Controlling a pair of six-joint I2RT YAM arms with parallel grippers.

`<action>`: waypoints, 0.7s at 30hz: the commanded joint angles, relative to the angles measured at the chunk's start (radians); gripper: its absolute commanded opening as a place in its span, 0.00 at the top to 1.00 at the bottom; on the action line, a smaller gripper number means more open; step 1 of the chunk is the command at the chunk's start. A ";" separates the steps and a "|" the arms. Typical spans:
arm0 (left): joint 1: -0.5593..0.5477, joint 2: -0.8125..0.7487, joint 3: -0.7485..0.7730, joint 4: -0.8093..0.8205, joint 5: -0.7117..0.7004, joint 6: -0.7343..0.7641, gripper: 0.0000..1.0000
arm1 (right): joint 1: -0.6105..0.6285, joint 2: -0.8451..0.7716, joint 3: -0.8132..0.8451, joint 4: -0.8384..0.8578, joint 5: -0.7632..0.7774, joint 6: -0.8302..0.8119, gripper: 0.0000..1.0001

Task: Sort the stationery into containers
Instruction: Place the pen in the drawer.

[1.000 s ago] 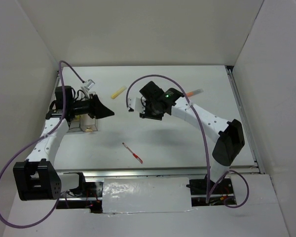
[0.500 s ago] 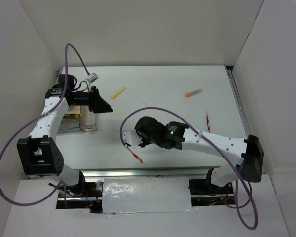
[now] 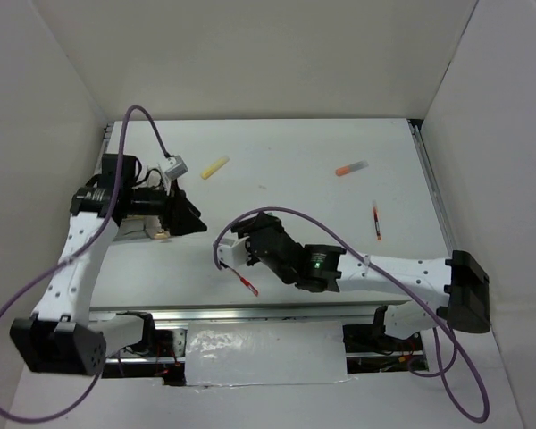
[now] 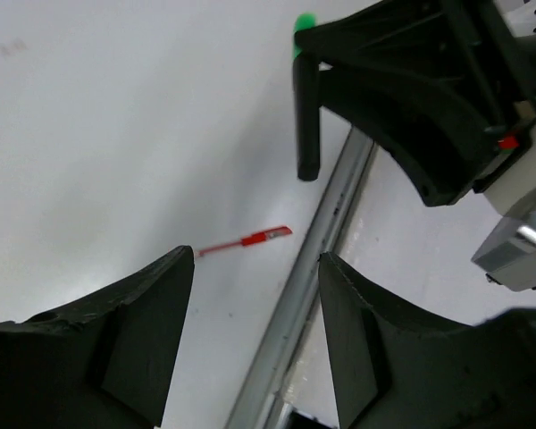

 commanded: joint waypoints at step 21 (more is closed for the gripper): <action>-0.305 -0.231 0.082 0.110 -0.445 -0.322 0.31 | 0.262 -0.231 -0.277 0.305 0.319 -0.243 1.00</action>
